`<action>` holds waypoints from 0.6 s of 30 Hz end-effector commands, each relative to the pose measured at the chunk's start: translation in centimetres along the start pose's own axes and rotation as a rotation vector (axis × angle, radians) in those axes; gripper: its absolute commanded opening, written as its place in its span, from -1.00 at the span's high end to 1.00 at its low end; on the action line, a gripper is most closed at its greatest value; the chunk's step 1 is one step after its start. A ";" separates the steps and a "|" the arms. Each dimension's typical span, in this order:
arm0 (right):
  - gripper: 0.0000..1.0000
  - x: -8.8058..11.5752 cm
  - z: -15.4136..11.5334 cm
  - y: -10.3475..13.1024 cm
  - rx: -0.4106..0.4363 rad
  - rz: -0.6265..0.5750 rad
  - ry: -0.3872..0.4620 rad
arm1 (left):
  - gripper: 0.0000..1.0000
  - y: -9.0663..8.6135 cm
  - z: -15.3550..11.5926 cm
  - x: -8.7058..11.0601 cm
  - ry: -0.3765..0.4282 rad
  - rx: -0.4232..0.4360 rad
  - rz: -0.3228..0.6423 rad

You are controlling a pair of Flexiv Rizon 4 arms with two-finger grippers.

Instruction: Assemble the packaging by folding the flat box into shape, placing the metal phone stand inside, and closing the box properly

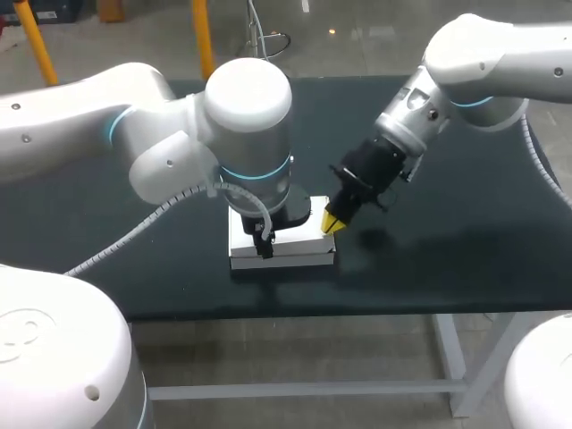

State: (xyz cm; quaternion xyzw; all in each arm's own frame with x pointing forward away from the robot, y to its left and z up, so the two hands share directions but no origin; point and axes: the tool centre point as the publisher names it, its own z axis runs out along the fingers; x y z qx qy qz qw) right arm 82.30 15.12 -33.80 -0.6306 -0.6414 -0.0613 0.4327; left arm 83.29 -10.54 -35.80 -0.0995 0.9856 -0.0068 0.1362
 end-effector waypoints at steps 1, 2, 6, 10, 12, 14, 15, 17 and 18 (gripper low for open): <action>1.00 -0.1 0.0 0.5 0.011 0.001 0.003 | 0.28 -0.1 0.1 0.2 -0.005 -0.008 -0.002; 1.00 -0.1 0.0 0.6 0.012 0.003 0.003 | 0.28 -0.1 0.1 0.2 -0.004 -0.008 -0.002; 1.00 -0.3 0.0 0.9 0.016 0.009 0.007 | 0.27 -0.1 0.1 0.2 -0.003 -0.009 -0.004; 1.00 -0.4 0.0 1.2 0.021 0.012 0.010 | 0.27 0.0 0.2 0.2 0.000 -0.009 -0.005; 1.00 -0.4 0.1 1.2 0.023 0.012 0.009 | 0.27 0.0 0.2 0.2 0.001 -0.009 -0.006; 1.00 -0.5 0.2 1.3 0.025 0.013 0.009 | 0.27 0.1 0.2 0.2 0.003 -0.010 -0.008; 1.00 -0.5 0.2 1.3 0.027 0.013 0.009 | 0.27 0.1 0.2 0.2 0.004 -0.010 -0.009; 1.00 -0.6 0.3 1.4 0.030 0.015 0.009 | 0.27 0.2 0.2 0.2 0.007 -0.011 -0.012; 1.00 -0.6 0.3 1.4 0.031 0.015 0.009 | 0.27 0.3 0.1 0.2 0.008 -0.010 -0.014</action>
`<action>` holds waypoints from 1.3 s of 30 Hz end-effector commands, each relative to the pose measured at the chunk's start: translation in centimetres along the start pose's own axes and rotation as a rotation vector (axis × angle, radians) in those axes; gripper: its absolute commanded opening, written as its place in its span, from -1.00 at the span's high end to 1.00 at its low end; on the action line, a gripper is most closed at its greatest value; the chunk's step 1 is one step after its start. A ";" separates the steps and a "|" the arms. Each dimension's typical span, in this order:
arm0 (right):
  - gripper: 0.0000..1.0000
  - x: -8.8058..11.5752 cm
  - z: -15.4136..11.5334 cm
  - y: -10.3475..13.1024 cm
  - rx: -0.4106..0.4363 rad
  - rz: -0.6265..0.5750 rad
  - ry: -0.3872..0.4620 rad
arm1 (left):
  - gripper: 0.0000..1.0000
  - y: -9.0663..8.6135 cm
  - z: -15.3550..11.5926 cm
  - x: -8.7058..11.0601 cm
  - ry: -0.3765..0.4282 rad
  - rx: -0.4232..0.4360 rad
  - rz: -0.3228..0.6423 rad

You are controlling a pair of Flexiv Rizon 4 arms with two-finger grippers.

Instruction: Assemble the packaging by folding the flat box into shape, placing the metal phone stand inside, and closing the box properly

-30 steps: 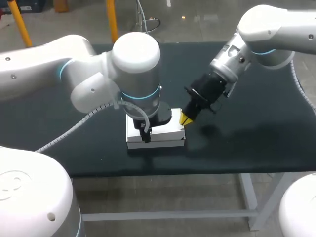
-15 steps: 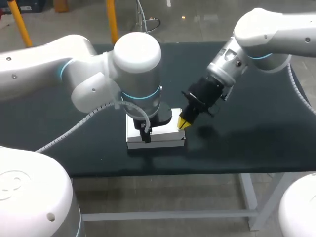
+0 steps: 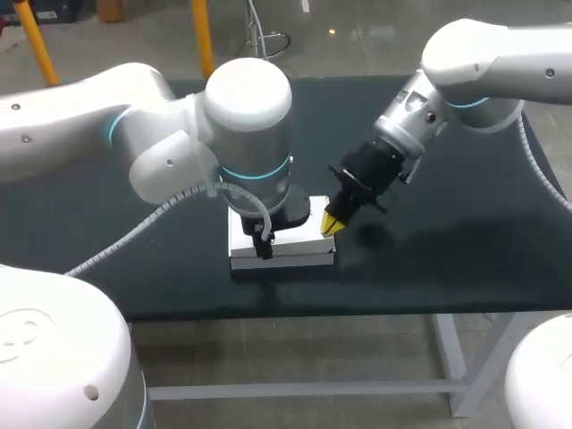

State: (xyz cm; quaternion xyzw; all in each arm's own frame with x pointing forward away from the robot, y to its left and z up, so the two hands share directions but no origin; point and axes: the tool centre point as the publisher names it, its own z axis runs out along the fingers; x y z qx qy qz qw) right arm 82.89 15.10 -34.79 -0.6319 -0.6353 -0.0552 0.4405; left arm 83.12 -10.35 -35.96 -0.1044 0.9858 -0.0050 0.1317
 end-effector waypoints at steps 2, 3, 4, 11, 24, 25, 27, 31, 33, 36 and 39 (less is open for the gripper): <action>1.00 -0.2 0.1 0.6 0.019 0.002 0.002 | 0.27 0.3 -0.2 0.0 0.001 0.003 -0.013; 1.00 -0.2 0.2 0.6 0.020 0.002 0.002 | 0.27 0.6 -0.5 0.0 0.001 0.005 -0.018; 1.00 -0.2 0.2 0.6 0.021 0.003 0.002 | 0.27 0.9 -0.7 0.0 0.000 0.011 -0.018; 1.00 -0.4 0.3 0.7 0.024 0.003 0.007 | 0.30 3.1 -3.1 -0.7 0.030 0.110 -0.044; 1.00 -0.5 0.5 0.8 0.026 0.002 0.009 | 1.00 4.1 -1.7 -2.2 0.163 0.205 -0.101; 1.00 -0.5 0.5 0.8 0.027 0.003 0.009 | 1.00 4.0 -1.4 -2.2 0.169 0.204 -0.102; 1.00 -0.5 0.5 0.8 0.027 0.003 0.009 | 1.00 3.9 -1.1 -2.2 0.182 0.205 -0.093; 1.00 -0.6 0.6 0.9 0.029 0.007 0.010 | 1.00 3.6 -0.5 -2.1 0.205 0.202 -0.082; 1.00 -0.6 0.6 1.0 0.030 0.008 0.010 | 1.00 3.6 -0.4 -2.0 0.215 0.205 -0.076; 1.00 -0.6 0.6 1.0 0.031 0.009 0.011 | 1.00 3.4 -0.3 -1.5 0.223 0.202 -0.063; 1.00 -0.7 0.6 1.0 0.032 0.009 0.011 | 1.00 3.2 -0.2 -1.3 0.222 0.198 -0.058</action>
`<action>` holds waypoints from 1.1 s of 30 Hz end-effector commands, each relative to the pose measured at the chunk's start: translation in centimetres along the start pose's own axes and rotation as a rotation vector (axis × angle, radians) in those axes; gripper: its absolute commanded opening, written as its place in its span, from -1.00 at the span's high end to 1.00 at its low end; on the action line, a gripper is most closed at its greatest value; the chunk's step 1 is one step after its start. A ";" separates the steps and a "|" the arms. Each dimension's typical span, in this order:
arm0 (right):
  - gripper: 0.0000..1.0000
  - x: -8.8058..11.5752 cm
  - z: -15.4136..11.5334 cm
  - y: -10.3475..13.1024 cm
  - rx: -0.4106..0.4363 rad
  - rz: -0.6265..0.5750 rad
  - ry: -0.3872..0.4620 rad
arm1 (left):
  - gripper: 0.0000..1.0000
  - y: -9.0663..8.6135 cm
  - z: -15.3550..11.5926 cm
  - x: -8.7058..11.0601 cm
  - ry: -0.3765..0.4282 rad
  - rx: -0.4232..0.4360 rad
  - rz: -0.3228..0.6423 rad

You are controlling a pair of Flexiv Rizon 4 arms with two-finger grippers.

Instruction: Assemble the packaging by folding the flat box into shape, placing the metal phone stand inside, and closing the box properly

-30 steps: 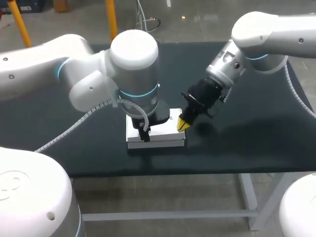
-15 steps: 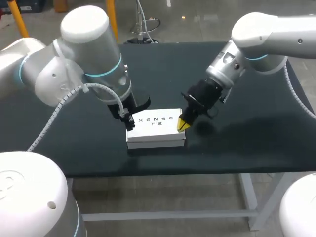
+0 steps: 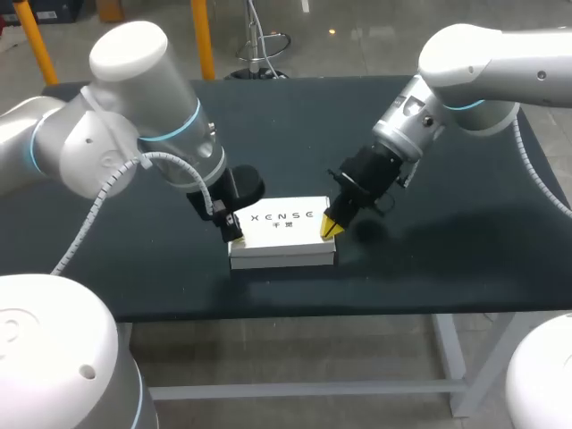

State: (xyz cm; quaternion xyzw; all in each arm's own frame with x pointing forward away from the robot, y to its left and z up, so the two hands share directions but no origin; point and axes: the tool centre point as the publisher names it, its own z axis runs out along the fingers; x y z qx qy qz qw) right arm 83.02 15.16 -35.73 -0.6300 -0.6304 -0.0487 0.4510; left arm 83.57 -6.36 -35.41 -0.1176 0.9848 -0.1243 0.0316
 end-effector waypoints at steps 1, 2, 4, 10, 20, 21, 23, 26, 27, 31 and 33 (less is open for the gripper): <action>1.00 -0.2 0.1 0.5 0.011 -0.001 0.001 | 1.00 -0.5 0.4 0.1 0.001 -0.017 0.002; 1.00 -0.2 0.2 0.6 0.012 -0.001 0.001 | 1.00 -0.5 0.5 0.1 0.004 -0.017 0.004; 1.00 -0.3 0.3 0.7 0.015 0.001 0.002 | 1.00 -0.5 0.8 0.1 0.010 -0.019 0.005; 1.00 -0.6 0.6 1.1 0.023 0.014 0.002 | 1.00 -0.3 1.7 0.2 0.030 -0.021 -0.002; 1.00 -1.6 1.6 1.9 0.032 0.035 0.000 | 1.00 0.1 2.5 0.4 0.050 -0.022 -0.013; 1.00 -1.7 1.7 2.0 0.035 0.037 0.002 | 1.00 0.1 2.5 0.4 0.051 -0.022 -0.014; 1.00 -1.9 1.9 2.2 0.042 0.044 0.004 | 1.00 0.2 2.5 0.4 0.054 -0.022 -0.015; 1.00 -2.1 2.0 2.2 0.045 0.048 0.008 | 1.00 0.2 2.3 0.5 0.049 -0.019 -0.015; 1.00 -1.9 1.8 1.9 0.039 0.042 0.009 | 1.00 0.1 2.1 0.6 0.045 -0.018 -0.013; 1.00 -1.1 1.1 0.7 0.003 0.008 0.005 | 1.00 -0.3 1.1 0.8 0.014 -0.012 0.002; 1.00 -0.7 0.9 0.3 -0.012 -0.008 0.002 | 1.00 -0.6 0.7 0.8 0.002 -0.011 0.008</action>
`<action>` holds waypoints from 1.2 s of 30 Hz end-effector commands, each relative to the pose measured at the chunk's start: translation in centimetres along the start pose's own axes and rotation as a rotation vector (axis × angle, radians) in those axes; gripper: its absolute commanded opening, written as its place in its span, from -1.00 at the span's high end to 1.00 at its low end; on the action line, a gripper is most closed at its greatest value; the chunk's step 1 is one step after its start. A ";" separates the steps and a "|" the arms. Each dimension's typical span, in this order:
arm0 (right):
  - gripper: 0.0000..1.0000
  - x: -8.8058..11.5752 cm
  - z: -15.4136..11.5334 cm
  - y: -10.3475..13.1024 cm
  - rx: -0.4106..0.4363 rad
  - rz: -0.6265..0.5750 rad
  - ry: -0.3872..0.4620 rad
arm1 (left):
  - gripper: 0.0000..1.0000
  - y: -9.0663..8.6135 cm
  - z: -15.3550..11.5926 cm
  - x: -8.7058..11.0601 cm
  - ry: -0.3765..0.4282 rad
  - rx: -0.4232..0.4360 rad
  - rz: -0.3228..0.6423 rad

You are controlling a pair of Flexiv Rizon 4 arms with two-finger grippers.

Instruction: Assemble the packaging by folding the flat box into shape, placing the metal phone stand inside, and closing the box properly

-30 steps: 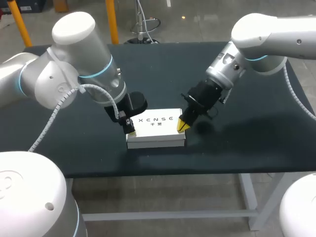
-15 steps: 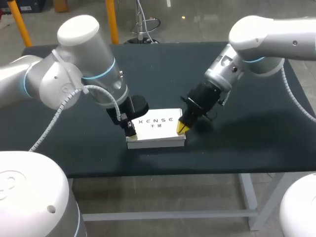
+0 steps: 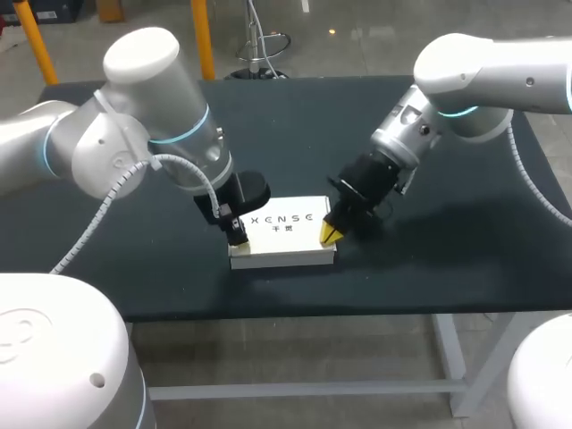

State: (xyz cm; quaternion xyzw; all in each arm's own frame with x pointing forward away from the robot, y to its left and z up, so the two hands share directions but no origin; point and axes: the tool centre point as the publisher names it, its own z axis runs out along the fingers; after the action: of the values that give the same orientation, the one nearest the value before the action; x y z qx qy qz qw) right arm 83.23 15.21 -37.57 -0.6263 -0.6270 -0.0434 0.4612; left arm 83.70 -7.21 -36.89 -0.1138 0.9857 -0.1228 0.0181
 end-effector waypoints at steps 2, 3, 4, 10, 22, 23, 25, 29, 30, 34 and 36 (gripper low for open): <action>1.00 0.6 -0.3 -1.1 -0.045 -0.026 -0.011 | 1.00 -0.4 -1.3 0.8 -0.035 -0.005 0.007; 1.00 0.7 -0.3 -1.2 -0.050 -0.030 -0.012 | 1.00 -0.5 -1.4 0.7 -0.038 -0.006 0.011; 1.00 0.7 -0.3 -1.2 -0.053 -0.033 -0.013 | 1.00 -0.5 -1.4 0.7 -0.039 -0.006 0.012; 1.00 0.3 0.0 -0.7 -0.043 -0.027 -0.010 | 1.00 -0.6 -0.4 0.2 -0.012 -0.017 0.006; 1.00 -0.6 0.2 0.0 -0.017 -0.010 0.009 | 1.00 -0.1 0.4 0.1 0.021 -0.014 -0.024; 1.00 -0.4 -0.1 -0.4 -0.026 -0.021 0.009 | 1.00 -0.1 0.0 0.3 0.012 -0.011 -0.022; 1.00 0.0 -0.6 -1.1 -0.046 -0.047 0.009 | 1.00 -0.4 -0.8 0.7 0.003 -0.007 -0.027; 1.00 0.6 -2.0 -2.4 -0.094 -0.103 0.009 | -0.29 -1.3 -2.2 1.5 0.004 -0.010 -0.087; 1.00 0.7 -2.5 -2.6 -0.106 -0.114 0.010 | -0.97 -1.5 -2.5 1.7 0.004 -0.014 -0.111; 0.25 0.8 -4.1 -3.4 -0.152 -0.173 0.001 | -1.00 -2.5 -3.4 2.4 0.019 -0.038 -0.201; -0.16 0.7 -5.1 -3.8 -0.175 -0.208 -0.005 | -1.00 -2.9 -3.8 2.9 0.032 -0.049 -0.257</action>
State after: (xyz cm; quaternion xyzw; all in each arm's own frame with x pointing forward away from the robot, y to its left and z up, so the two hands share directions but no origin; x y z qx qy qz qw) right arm 83.93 12.92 -33.78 -0.5851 -0.6825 -0.1161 0.4224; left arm 81.48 -9.07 -33.56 -0.2213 0.9674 -0.1222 -0.0154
